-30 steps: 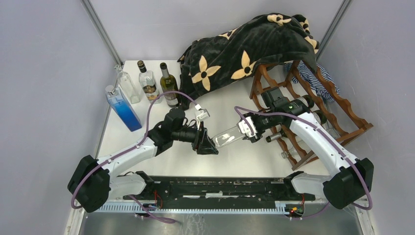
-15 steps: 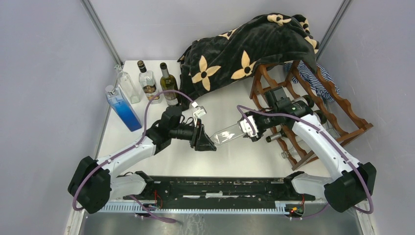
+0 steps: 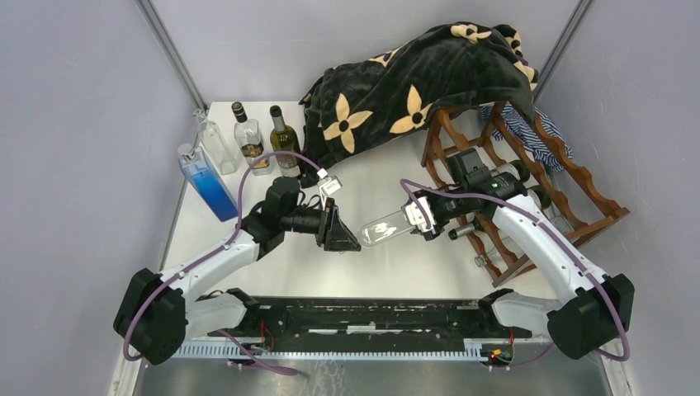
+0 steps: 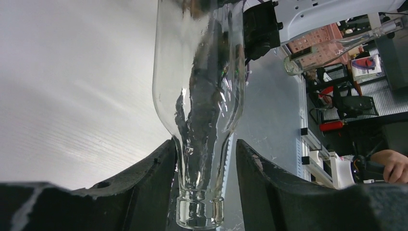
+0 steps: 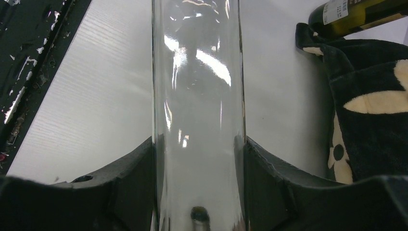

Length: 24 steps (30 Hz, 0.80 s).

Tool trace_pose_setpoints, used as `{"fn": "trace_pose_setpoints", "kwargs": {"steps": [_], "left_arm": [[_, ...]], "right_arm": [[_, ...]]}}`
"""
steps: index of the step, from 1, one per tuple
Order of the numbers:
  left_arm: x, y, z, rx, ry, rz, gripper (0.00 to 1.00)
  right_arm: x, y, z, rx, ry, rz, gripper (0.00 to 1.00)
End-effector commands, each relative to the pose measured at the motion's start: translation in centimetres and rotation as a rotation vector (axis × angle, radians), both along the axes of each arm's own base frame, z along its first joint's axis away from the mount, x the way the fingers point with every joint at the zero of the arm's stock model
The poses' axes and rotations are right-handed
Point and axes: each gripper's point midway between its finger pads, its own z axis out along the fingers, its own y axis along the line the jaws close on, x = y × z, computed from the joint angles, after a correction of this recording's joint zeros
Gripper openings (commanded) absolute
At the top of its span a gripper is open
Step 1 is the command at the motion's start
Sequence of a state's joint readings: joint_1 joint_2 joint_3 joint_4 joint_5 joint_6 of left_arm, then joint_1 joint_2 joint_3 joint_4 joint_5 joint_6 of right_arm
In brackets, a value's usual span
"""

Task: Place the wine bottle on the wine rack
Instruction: Pick up the wine bottle from the center of the board.

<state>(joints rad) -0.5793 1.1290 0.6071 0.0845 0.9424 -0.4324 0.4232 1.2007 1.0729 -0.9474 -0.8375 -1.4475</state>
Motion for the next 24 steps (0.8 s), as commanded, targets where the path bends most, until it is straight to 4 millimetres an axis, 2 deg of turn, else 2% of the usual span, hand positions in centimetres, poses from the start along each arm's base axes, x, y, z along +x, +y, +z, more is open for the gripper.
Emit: {"fn": "trace_pose_setpoints", "kwargs": {"steps": [1,6,12,13,14,15,16,17,18,21,24], "left_arm": [[-0.5,-0.3,1.4,-0.050,0.012,-0.034,0.56],[-0.6,-0.4,1.0,-0.046,0.033,-0.050,0.57],[-0.6,-0.6,0.6,-0.042,0.048,-0.058,0.49],[-0.5,-0.6,0.7,-0.045,0.048,-0.059,0.45],[-0.5,-0.6,0.8,-0.048,0.045,-0.060,0.33],[-0.5,-0.7,0.8,-0.050,0.044,-0.058,0.16],[-0.4,-0.7,1.0,-0.052,0.039,-0.054,0.06],[-0.4,-0.7,1.1,-0.056,0.035,-0.050,0.03],[-0.4,-0.7,1.2,-0.062,0.034,-0.050,0.02],[-0.1,-0.7,1.2,-0.069,0.046,-0.025,0.02],[-0.1,-0.8,1.1,-0.099,0.074,-0.005,0.02]], "right_arm": [[0.0,1.1,2.3,0.095,-0.053,0.026,0.00],[0.3,1.1,2.5,0.100,-0.057,0.017,0.00],[0.2,1.2,2.4,0.101,-0.055,0.016,0.00],[0.2,1.1,2.3,0.100,-0.053,0.015,0.00],[0.3,1.1,2.2,0.098,-0.052,0.012,0.00],[0.3,1.0,2.1,0.097,-0.053,0.008,0.00],[0.3,1.0,1.8,0.094,-0.048,0.004,0.00],[0.3,1.0,1.6,0.092,-0.044,-0.005,0.01],[0.4,0.9,1.5,0.089,-0.036,-0.019,0.10],[0.8,0.7,1.1,0.081,-0.004,-0.077,0.51],[1.1,0.4,1.2,0.074,0.015,-0.127,0.84]]}}
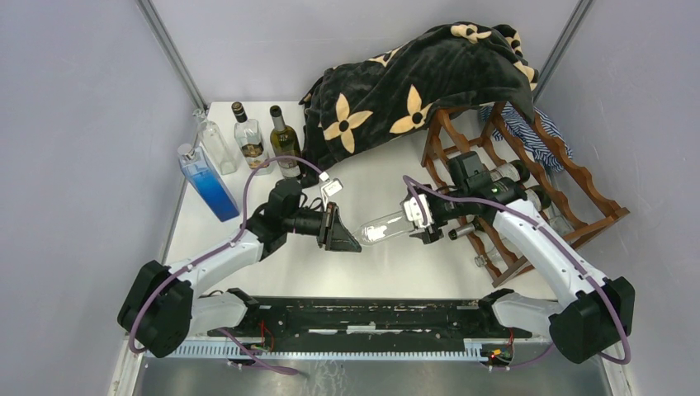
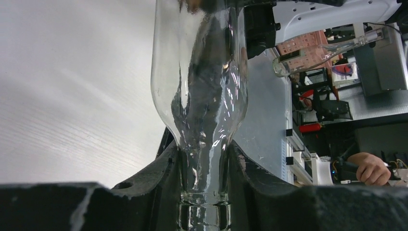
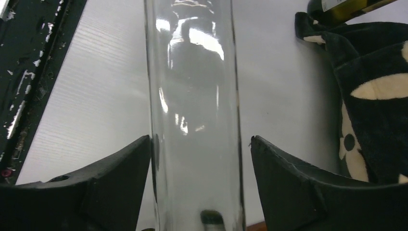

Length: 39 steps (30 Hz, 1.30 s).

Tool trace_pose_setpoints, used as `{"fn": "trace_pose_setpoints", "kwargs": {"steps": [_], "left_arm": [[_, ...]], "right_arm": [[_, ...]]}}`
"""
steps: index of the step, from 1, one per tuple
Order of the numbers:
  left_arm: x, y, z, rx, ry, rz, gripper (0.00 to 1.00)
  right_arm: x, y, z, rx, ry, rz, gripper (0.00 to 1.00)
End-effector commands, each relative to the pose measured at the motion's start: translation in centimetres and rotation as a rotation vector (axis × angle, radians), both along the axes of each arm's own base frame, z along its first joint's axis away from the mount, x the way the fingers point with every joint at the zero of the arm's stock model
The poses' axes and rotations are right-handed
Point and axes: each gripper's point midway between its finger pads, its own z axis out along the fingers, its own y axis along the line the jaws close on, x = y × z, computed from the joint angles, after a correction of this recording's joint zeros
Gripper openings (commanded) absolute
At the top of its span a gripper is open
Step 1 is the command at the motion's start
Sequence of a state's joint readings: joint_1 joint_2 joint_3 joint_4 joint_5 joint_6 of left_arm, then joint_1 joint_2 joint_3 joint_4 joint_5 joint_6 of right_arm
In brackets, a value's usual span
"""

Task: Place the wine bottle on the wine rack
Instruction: Pick up the wine bottle from the center of the board, then place the wine bottle in the wine rack.

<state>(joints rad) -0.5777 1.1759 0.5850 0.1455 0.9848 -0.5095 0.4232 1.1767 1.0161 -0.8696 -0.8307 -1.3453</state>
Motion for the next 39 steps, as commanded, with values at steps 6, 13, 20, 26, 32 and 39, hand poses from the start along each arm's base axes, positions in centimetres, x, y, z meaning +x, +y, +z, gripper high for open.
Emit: {"fn": "trace_pose_setpoints", "kwargs": {"steps": [6,13,20,26,32,39], "left_arm": [[0.5,-0.2,0.8,-0.112,0.015,0.072,0.02],[1.7,-0.2,0.3,-0.162,0.057,0.197,0.02],[4.9,-1.7,0.6,-0.198,0.016,0.299,0.02],[7.4,-4.7,-0.1,-0.164,-0.019,0.246,0.02],[10.6,-6.6,-2.1,-0.072,-0.060,0.227,0.02],[13.2,-8.2,-4.0,-0.019,-0.062,0.218,0.02]], "right_arm": [[1.3,0.8,3.2,0.074,0.013,-0.095,0.98],[1.7,1.4,7.0,0.113,0.048,-0.099,0.98],[3.0,1.1,9.9,0.161,0.040,-0.156,0.98],[4.1,0.1,11.7,0.198,-0.006,-0.209,0.98],[4.2,-0.6,12.5,0.212,-0.036,-0.233,0.98],[4.3,-1.1,13.0,0.218,-0.046,-0.246,0.98]]}}
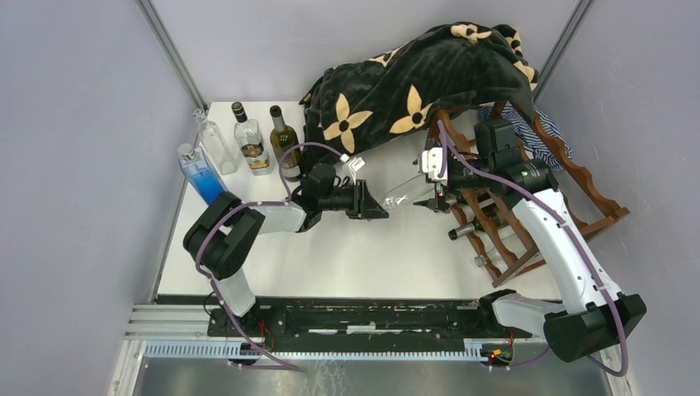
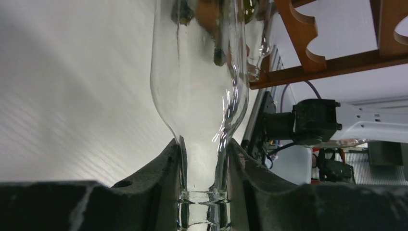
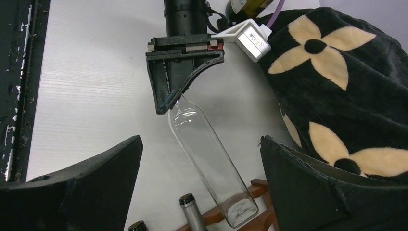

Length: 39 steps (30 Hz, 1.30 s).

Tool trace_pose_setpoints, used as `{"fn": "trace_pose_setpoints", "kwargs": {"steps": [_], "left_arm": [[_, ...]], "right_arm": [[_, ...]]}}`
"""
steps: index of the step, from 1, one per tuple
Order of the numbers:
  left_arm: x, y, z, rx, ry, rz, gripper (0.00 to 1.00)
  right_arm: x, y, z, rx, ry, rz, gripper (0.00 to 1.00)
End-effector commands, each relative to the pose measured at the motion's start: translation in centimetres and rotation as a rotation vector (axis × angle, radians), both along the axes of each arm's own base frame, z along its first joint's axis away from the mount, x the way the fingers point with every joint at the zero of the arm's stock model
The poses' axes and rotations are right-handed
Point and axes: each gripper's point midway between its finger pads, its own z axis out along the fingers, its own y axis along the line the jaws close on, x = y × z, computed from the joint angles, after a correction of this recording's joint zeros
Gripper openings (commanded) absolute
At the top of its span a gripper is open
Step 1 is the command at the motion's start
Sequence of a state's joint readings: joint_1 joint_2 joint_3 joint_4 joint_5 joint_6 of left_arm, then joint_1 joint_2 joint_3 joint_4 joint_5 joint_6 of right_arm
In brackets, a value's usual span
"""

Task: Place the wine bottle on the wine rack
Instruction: Place the wine bottle in the wine rack.

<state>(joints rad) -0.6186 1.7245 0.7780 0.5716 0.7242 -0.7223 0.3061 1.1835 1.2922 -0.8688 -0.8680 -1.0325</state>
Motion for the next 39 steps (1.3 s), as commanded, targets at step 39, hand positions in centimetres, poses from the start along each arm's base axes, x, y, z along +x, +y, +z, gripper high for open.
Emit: {"fn": "trace_pose_setpoints", "kwargs": {"steps": [39], "left_arm": [[6.5,-3.9,3.4,-0.093,-0.222,-0.088,0.02]], "right_arm": [[2.5,-1.7,3.0,0.013,-0.086,-0.151,0.98]]}}
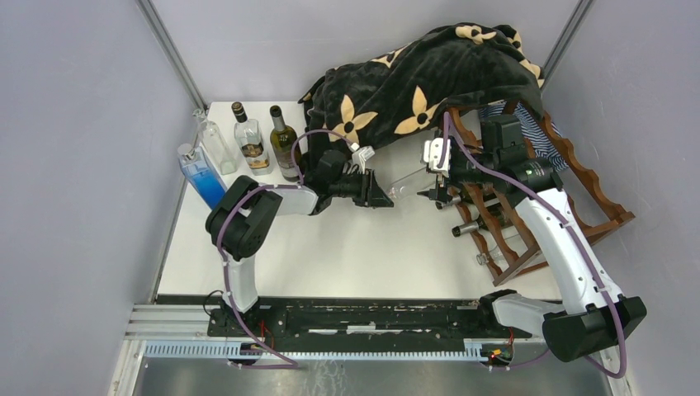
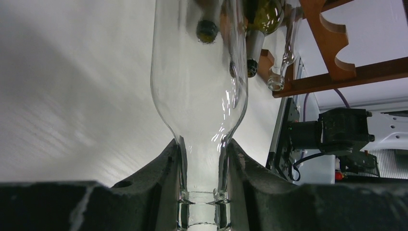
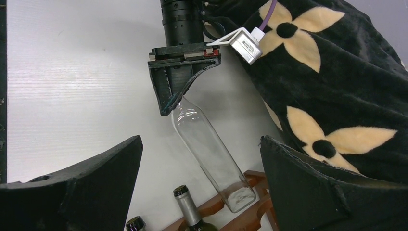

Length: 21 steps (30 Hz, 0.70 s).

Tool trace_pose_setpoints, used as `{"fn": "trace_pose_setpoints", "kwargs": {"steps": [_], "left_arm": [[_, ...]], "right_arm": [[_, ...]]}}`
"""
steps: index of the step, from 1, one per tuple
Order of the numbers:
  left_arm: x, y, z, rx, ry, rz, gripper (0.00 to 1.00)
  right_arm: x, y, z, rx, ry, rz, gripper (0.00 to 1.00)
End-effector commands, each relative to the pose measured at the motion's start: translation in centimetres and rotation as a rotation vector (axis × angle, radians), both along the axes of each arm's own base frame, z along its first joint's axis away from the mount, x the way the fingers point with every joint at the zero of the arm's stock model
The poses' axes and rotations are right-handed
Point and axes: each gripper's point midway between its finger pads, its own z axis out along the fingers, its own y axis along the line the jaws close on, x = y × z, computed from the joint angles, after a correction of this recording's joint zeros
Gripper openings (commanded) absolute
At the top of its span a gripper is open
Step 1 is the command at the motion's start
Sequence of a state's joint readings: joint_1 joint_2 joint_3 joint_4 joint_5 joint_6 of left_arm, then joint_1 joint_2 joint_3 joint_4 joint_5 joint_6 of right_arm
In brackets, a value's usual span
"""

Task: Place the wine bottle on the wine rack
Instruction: Place the wine bottle in the wine rack.

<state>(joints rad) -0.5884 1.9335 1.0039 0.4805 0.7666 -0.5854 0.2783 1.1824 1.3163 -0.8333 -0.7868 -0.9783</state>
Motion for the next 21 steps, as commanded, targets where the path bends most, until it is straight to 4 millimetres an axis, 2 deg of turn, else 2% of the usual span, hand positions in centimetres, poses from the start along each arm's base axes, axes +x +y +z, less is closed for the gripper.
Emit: {"fn": "trace_pose_setpoints", "kwargs": {"steps": [1,6,11,14,17,20,21], "left_arm": [[2.1,-2.4,5.9,-0.149,-0.160,-0.049,0.02],[3.0,-3.6,5.7,-0.157,-0.155,-0.054,0.02],[3.8,-4.7,4.7,-0.154,-0.135,-0.054,0.02],[4.1,-5.6,4.2,-0.154,-0.131,-0.055,0.02],[4.4,-6.5,3.7,-0.155,-0.128,-0.059,0.02],[4.9,-7.2,3.7,-0.169,-0.127,-0.059,0.02],[5.0,-7.4,3.8,-0.177,-0.128,-0.060,0.02]], "right_arm": [[0.7,-0.4,2.2,0.030,-0.061,-0.045,0.98],[1.4,-1.1,2.2,0.018,-0.068,-0.096,0.98],[4.0,-3.3,2.9,-0.010,-0.097,-0.296,0.98],[6.5,-6.3,4.2,-0.012,-0.129,-0.536,0.98],[8.7,-10.2,5.5,0.011,-0.161,-0.838,0.98],[9.3,-13.2,5.7,-0.009,-0.206,-1.014,0.98],[9.3,-13.5,5.2,-0.017,-0.199,-1.027,0.98]]}}
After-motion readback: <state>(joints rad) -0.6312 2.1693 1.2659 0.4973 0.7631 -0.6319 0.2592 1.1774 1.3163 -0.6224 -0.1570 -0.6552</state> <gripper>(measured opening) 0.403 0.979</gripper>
